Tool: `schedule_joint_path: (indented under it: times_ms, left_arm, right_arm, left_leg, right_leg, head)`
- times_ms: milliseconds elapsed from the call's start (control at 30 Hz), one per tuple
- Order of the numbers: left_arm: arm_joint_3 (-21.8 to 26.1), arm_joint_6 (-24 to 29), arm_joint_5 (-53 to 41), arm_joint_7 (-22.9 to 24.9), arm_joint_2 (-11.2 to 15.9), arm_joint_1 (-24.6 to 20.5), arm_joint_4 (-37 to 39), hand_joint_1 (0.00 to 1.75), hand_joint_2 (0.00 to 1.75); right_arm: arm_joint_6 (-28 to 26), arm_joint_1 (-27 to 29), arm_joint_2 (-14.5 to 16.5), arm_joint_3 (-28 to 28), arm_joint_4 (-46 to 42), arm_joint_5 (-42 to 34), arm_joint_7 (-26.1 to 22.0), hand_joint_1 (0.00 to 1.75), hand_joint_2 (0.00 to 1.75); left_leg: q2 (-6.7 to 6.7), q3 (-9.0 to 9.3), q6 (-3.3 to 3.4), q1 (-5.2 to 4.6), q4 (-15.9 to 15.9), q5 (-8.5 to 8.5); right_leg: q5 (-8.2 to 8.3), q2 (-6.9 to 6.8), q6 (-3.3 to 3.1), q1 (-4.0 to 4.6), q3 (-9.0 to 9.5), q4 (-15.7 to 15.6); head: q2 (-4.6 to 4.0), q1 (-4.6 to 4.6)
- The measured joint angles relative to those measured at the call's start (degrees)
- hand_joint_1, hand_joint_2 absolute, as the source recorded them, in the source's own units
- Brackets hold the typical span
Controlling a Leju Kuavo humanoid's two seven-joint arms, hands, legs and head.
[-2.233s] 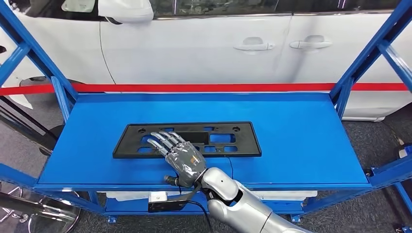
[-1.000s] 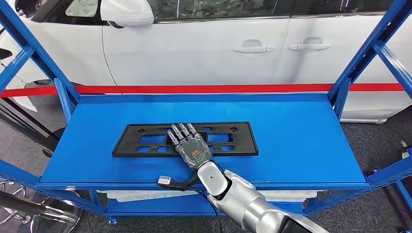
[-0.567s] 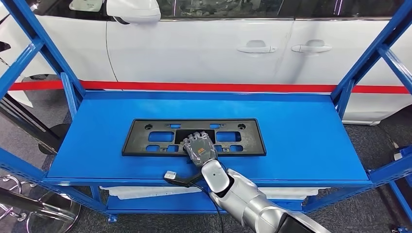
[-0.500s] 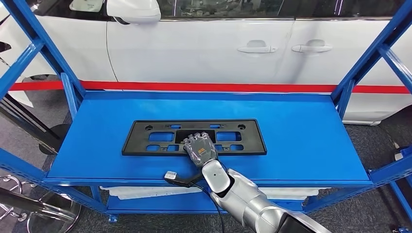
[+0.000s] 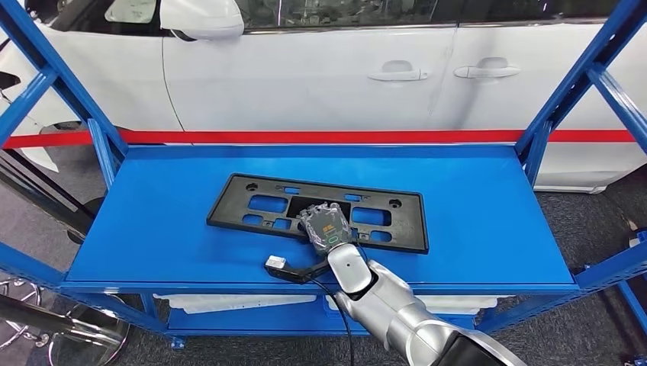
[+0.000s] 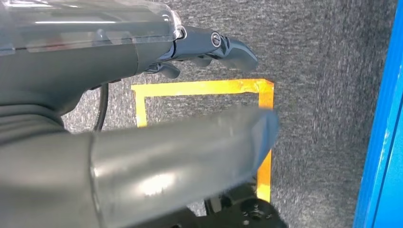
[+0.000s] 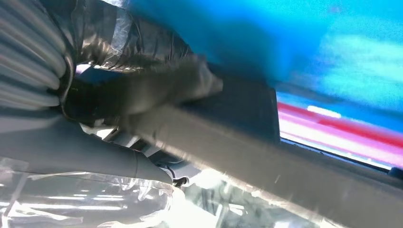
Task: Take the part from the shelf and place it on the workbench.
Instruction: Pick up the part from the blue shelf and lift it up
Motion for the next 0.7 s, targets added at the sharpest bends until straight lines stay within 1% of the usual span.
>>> schedule_joint_path:
  times_ms: [33, 67, 100, 133, 167, 200, 267, 300, 333, 367, 400, 433, 467, 500, 533, 567, 600, 633, 667, 700]
  left_arm:
    - [0.0, 0.2, -0.2, -0.5, 0.2, 0.1, 0.0, 0.00, 0.44]
    - [0.1, 0.5, -0.4, -1.0, 0.4, 0.2, 0.0, 0.00, 0.00]
    - [0.1, 0.9, -0.5, -1.2, 0.5, 0.2, 0.0, 0.00, 0.00]
    - [0.2, 1.0, -0.4, -1.1, 0.5, 0.2, 0.0, 0.00, 0.00]
    - [0.4, 1.1, -0.2, -1.0, 0.5, 0.3, 0.0, 0.00, 0.00]
    - [0.8, 1.2, 0.2, -0.9, 0.5, 0.3, 0.0, 0.00, 0.00]
    - [1.7, 1.0, 1.2, -0.6, 0.6, 0.6, 0.0, 0.00, 0.00]
    - [2.2, 0.9, 1.8, -0.5, 0.6, 0.6, 0.0, 0.00, 0.00]
    - [2.8, 0.9, 2.2, -0.3, 0.6, 0.6, 0.0, 0.00, 0.00]
    - [3.4, 1.1, 2.6, 0.2, 0.6, 0.6, 0.0, 0.00, 0.00]
    - [3.9, 1.6, 2.7, 0.8, 0.6, 0.6, 0.0, 0.00, 0.00]
    - [4.3, 2.2, 2.7, 1.6, 0.6, 0.6, 0.0, 0.00, 0.00]
    - [4.7, 3.1, 2.7, 2.1, 0.6, 0.7, 0.0, 0.00, 0.00]
    - [5.1, 4.2, 2.7, 2.1, 0.6, 0.9, 0.0, 0.00, 0.00]
    - [5.5, 5.4, 2.7, 1.8, 0.6, 1.0, 0.0, 0.00, 0.00]
    - [5.9, 6.5, 2.7, 1.2, 0.6, 1.1, 0.0, 0.00, 0.00]
    - [6.3, 7.1, 2.7, 0.6, 0.6, 1.1, 0.0, 0.00, 0.00]
    - [6.6, 7.0, 2.7, 0.2, 0.6, 1.1, 0.0, 0.00, 0.00]
    - [7.0, 6.6, 2.7, -0.2, 0.7, 1.1, 0.0, 0.00, 0.00]
    - [7.2, 5.9, 2.7, -0.6, 0.8, 1.1, 0.0, 0.00, 0.00]
  right_arm:
    - [-1.0, 0.3, -0.4, -1.5, -0.4, -2.3, -1.8, 1.75, 1.75]
    - [-2.3, 0.7, -0.9, -3.1, -1.0, -5.0, -4.0, 1.75, 1.75]
    - [-3.9, 1.2, -1.4, -4.8, -2.1, -8.2, -6.5, 1.75, 1.75]
    - [-4.9, 1.6, -2.0, -6.2, -3.8, -10.9, -8.6, 1.75, 1.75]
    - [-5.7, 2.2, -2.6, -7.6, -6.1, -14.4, -11.1, 1.75, 1.75]
    - [-6.1, 3.0, -3.5, -9.2, -9.1, -18.4, -14.2, 1.75, 1.75]
    - [-5.5, 4.6, -4.9, -12.1, -15.7, -27.0, -20.5, 1.75, 1.75]
    - [-5.1, 5.6, -5.7, -13.5, -19.3, -31.1, -23.6, 1.75, 1.75]
    - [-4.7, 6.6, -6.3, -14.7, -22.9, -35.0, -26.4, 1.75, 1.75]
    - [-4.4, 7.8, -7.0, -16.0, -26.8, -38.8, -29.0, 1.75, 1.75]
    - [-4.2, 9.3, -7.6, -17.1, -30.5, -42.0, -31.1, 1.75, 1.75]
    - [-3.8, 11.0, -8.2, -18.0, -34.0, -44.7, -32.8, 1.75, 1.75]
    - [-3.4, 12.8, -8.9, -18.9, -37.9, -47.5, -34.3, 1.75, 1.75]
    - [-2.9, 14.6, -9.7, -19.5, -41.9, -50.2, -35.6, 1.75, 1.75]
    - [-2.4, 16.3, -10.5, -20.2, -46.1, -52.9, -37.0, 1.75, 1.75]
    - [-2.0, 17.7, -11.3, -20.8, -50.2, -55.5, -38.3, 1.75, 1.75]
    - [-1.5, 18.8, -11.9, -21.3, -53.8, -57.7, -39.4, 1.75, 1.75]
    - [-0.9, 19.6, -12.4, -21.8, -57.3, -59.6, -40.5, 1.75, 1.75]
    - [-0.3, 20.3, -12.8, -22.3, -60.5, -61.2, -41.5, 1.75, 1.75]
    - [0.5, 20.9, -13.2, -22.8, -63.7, -62.8, -42.6, 1.75, 1.75]
  left_leg:
    - [0.05, -0.84, -0.53, 0.26, 1.9, -0.43]
    - [0.11, -1.04, -0.95, 0.53, 2.5, -0.26]
    - [0.11, 0.40, -1.15, 0.69, -0.4, 1.34]
    - [0.02, 1.76, -0.91, 0.71, -3.2, 2.20]
    - [-0.06, 2.50, -0.59, 0.66, -4.8, 2.40]
    - [-0.14, 2.68, -0.17, 0.54, -5.1, 2.14]
    - [-0.06, 2.78, 0.73, 0.59, -5.3, 2.37]
    - [0.05, 2.89, 1.16, 0.65, -5.5, 2.49]
    - [0.14, 2.94, 1.60, 0.69, -5.6, 2.62]
    - [0.22, 2.92, 1.95, 0.66, -5.7, 2.70]
    - [0.23, 2.83, 2.20, 0.56, -5.7, 2.73]
    - [0.22, 2.72, 2.35, 0.43, -5.7, 2.75]
    - [0.19, 2.61, 2.43, 0.30, -5.7, 2.77]
    - [0.12, 2.53, 2.48, 0.18, -5.7, 2.78]
    - [0.04, 2.50, 2.49, 0.06, -5.7, 2.79]
    - [-0.03, 2.50, 2.48, -0.05, -5.7, 2.79]
    - [-0.07, 2.48, 2.46, -0.18, -5.7, 2.79]
    - [-0.09, 2.40, 2.37, -0.35, -5.6, 2.78]
    - [-0.08, 2.28, 2.20, -0.48, -5.5, 2.79]
    - [-0.06, 2.15, 1.99, -0.55, -5.5, 2.79]
  right_leg:
    - [0.09, -0.04, -0.18, -0.23, 0.15, -0.2]
    - [-0.08, -0.03, -0.07, -0.27, 0.15, 0.1]
    - [-0.36, 0.01, 0.28, -0.23, 0.09, 0.5]
    - [-0.56, 0.08, 0.62, -0.13, -0.04, 0.9]
    - [-0.67, 0.12, 0.95, -0.01, -0.13, 1.1]
    - [-0.67, 0.21, 1.25, 0.15, -0.14, 1.1]
    - [-0.66, 0.36, 1.76, 0.12, 0.04, 1.0]
    - [-1.19, 0.41, 2.02, 0.07, -0.07, 1.5]
    - [-2.39, 0.41, 2.27, -0.02, -0.73, 3.2]
    - [-4.17, 0.38, 2.49, -0.10, -1.93, 6.0]
    - [-6.27, 0.37, 2.67, -0.13, -3.67, 9.8]
    - [-8.03, 0.37, 2.77, -0.16, -5.52, 13.7]
    - [-8.86, 0.37, 2.78, -0.16, -6.82, 16.4]
    - [-8.60, 0.37, 2.68, -0.14, -7.20, 17.2]
    - [-7.29, 0.38, 2.45, -0.08, -6.46, 15.8]
    - [-5.29, 0.38, 2.05, 0.04, -4.74, 12.4]
    - [-3.48, 0.36, 1.53, 0.24, -2.74, 8.3]
    - [-2.20, 0.30, 1.07, 0.41, -1.05, 4.7]
    - [-1.52, 0.25, 0.71, 0.60, 0.00, 2.3]
    - [-1.46, 0.21, 0.51, 0.71, 0.36, 1.2]
  head:
    - [0.00, 0.00]
    - [0.00, -0.01]
    - [0.00, -0.01]
    - [0.00, 0.00]
    - [0.00, 0.01]
    - [0.00, 0.01]
    - [0.00, 0.01]
    - [0.00, 0.01]
    - [0.00, 0.01]
    - [0.00, 0.01]
    - [0.00, 0.02]
    - [0.00, 0.01]
    - [0.00, 0.01]
    - [0.00, 0.01]
    - [0.00, 0.01]
    - [0.00, 0.01]
    - [0.00, 0.01]
    - [0.00, 0.01]
    - [0.00, 0.01]
    - [0.00, 0.01]
